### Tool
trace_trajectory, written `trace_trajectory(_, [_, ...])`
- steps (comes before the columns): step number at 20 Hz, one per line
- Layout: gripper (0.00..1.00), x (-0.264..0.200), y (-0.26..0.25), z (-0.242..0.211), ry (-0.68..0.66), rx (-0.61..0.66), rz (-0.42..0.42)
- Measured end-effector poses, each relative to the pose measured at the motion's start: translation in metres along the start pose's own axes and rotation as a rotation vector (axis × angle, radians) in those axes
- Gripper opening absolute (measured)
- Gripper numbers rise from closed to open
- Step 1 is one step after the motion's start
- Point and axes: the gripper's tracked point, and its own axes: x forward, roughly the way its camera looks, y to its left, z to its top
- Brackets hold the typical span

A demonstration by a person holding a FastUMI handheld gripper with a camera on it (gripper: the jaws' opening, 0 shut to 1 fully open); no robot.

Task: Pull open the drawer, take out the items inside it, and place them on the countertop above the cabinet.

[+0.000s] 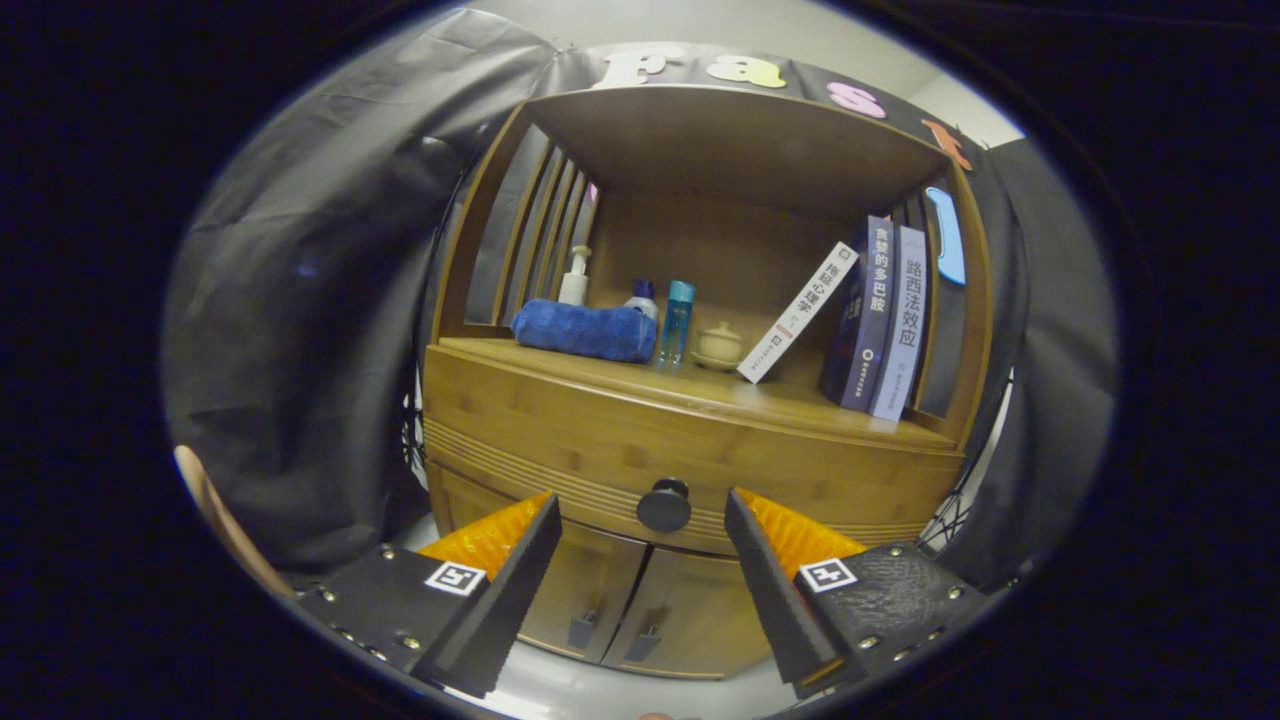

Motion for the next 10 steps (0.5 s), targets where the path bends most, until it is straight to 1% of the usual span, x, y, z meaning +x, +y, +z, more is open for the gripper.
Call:
trace_trajectory(7, [0.98,0.006,-0.006,-0.012,0.023,0.032,-0.011])
trace_trajectory(10, [0.99,0.006,-0.003,-0.015,0.02,0.023,-0.007])
